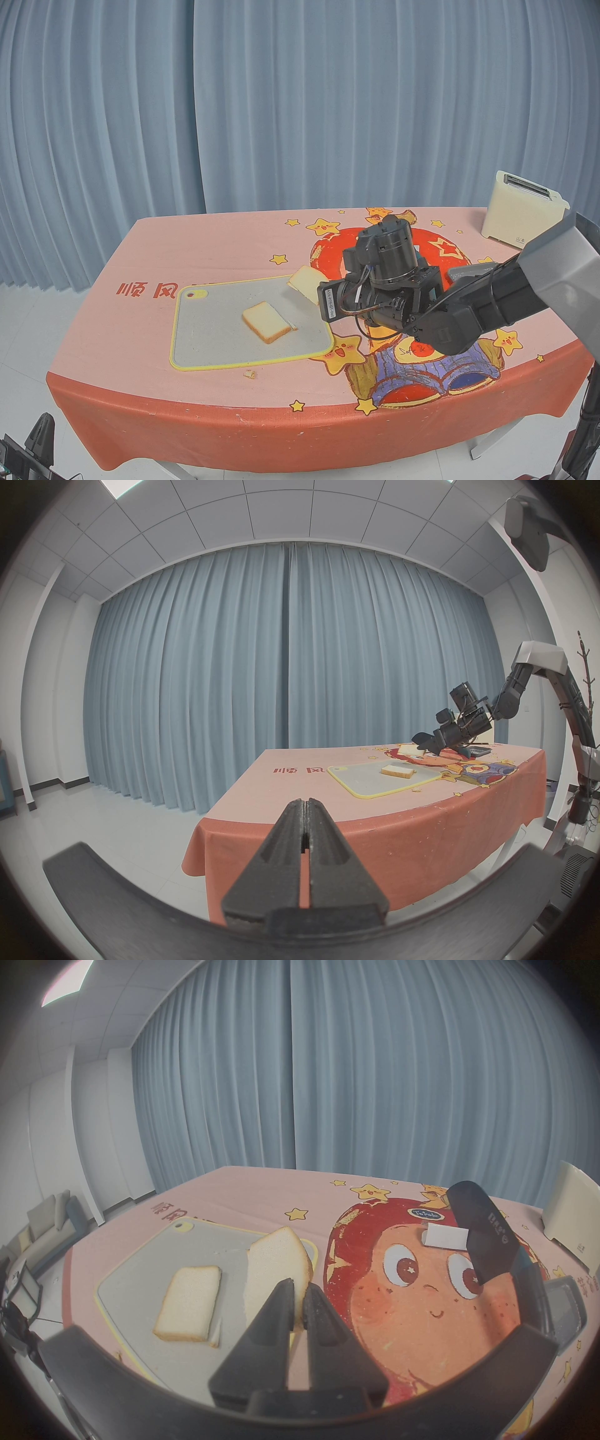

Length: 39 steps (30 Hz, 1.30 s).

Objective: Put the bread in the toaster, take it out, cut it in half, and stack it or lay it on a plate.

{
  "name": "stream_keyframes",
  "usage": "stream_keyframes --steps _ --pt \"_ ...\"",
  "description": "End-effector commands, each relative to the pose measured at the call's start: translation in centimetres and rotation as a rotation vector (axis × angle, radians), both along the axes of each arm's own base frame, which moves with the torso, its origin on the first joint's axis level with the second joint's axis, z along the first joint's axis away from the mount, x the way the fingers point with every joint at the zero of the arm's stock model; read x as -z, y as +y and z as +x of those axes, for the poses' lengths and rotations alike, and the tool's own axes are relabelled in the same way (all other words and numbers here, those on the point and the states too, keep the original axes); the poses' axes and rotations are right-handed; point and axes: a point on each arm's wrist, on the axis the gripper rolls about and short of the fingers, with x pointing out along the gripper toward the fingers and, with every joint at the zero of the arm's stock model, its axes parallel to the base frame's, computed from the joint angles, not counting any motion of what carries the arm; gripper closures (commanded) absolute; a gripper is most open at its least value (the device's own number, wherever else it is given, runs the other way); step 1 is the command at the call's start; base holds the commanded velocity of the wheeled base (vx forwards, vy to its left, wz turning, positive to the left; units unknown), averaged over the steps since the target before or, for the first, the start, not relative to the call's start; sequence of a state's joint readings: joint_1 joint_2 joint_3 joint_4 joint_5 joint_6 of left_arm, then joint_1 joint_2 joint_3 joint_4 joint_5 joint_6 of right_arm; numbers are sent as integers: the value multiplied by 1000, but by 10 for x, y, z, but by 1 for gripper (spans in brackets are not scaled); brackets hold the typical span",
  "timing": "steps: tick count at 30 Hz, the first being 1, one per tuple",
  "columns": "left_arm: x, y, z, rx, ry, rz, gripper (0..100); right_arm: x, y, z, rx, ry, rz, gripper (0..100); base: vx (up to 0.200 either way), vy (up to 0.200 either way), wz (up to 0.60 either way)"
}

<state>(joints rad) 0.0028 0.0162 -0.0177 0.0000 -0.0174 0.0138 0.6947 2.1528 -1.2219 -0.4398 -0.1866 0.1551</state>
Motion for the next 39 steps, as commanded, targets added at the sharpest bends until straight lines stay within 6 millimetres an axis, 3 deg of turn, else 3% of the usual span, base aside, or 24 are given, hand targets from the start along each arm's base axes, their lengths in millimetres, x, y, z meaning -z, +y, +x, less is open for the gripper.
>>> stream_keyframes --steps 1,5,13,34,39 --pt "5 0 0 1 1 0 100 -18 -8 -10 5 -18 30 100 0 0 0" --pt "5 0 0 -1 1 0 100 -26 -16 -20 6 -22 36 100 0 0 0" --pt "5 0 0 -1 1 0 100 -53 -47 -61 33 -11 117 100 0 0 0" --pt "5 0 0 1 1 0 100 -64 -146 -177 50 -47 138 100 0 0 0" --pt "5 0 0 1 2 -2 100 -64 -157 -194 4 -62 155 100 0 0 0"
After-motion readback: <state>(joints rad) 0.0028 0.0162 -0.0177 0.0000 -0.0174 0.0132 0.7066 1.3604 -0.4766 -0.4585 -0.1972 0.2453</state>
